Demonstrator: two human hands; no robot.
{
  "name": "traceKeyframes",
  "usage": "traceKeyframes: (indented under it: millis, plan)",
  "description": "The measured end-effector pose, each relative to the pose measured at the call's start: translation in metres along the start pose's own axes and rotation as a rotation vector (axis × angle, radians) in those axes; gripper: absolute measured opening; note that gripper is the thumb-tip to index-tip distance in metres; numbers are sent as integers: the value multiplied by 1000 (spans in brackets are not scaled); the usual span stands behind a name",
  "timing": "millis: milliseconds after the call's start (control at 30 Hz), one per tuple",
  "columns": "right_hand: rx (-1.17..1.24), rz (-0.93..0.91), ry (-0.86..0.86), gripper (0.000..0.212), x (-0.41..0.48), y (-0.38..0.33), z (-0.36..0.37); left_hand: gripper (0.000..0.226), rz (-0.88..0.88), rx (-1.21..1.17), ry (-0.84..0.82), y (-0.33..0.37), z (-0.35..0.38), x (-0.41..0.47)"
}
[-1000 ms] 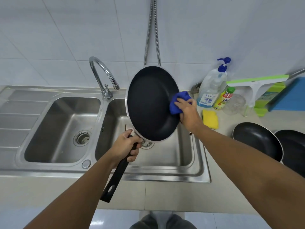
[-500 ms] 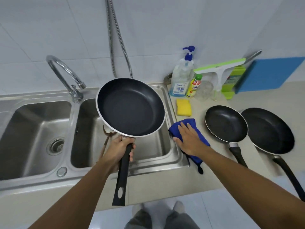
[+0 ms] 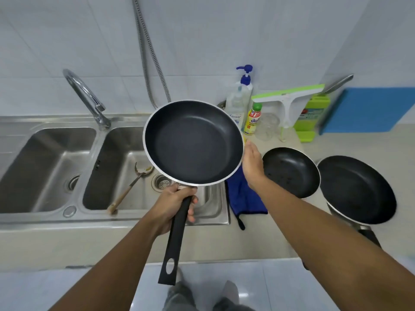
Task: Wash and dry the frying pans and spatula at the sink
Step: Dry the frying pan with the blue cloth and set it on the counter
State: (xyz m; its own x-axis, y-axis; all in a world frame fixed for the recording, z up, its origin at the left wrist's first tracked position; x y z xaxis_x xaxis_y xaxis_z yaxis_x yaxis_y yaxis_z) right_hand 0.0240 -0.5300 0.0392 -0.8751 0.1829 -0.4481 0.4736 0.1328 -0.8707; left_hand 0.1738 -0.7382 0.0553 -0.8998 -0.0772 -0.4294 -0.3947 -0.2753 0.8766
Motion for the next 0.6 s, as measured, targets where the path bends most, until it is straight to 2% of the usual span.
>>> traceKeyframes:
  millis: [67,200,267,400,500,600]
  plan:
    - [79,6,4,39,-1,-11,-8,14,14,2,-23,1,20,-5]
    - [189,6,178,33,-1,-24,-49,11,37,43,-71,10,62,-11]
    - [173,-15,271,26,3,-28,-74,11,25,82,-121,12,82,-10]
    - [121,-31,441,30,13,-27,-140,35,36,348,-305,5,125,6]
    - [89,-17,541,33,12,-19,-196,36,51,509,-408,-5,163,14]
    - [60,-36,603,29,8,-6,-250,33,3,544,-434,-24,209,11]
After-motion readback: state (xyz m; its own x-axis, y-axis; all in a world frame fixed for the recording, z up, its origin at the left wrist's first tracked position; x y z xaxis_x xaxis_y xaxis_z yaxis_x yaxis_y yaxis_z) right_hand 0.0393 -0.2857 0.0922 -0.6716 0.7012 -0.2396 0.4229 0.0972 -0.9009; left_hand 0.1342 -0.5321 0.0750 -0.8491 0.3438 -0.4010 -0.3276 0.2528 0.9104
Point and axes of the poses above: each hand's wrist, its own x-axis towards the middle knuckle, its own z-axis out of the palm, y = z × x, the point moved 6 cm from there along x, towards the middle knuckle, and after that the axes turned 12 degrees about z, right-handed, at the moved point
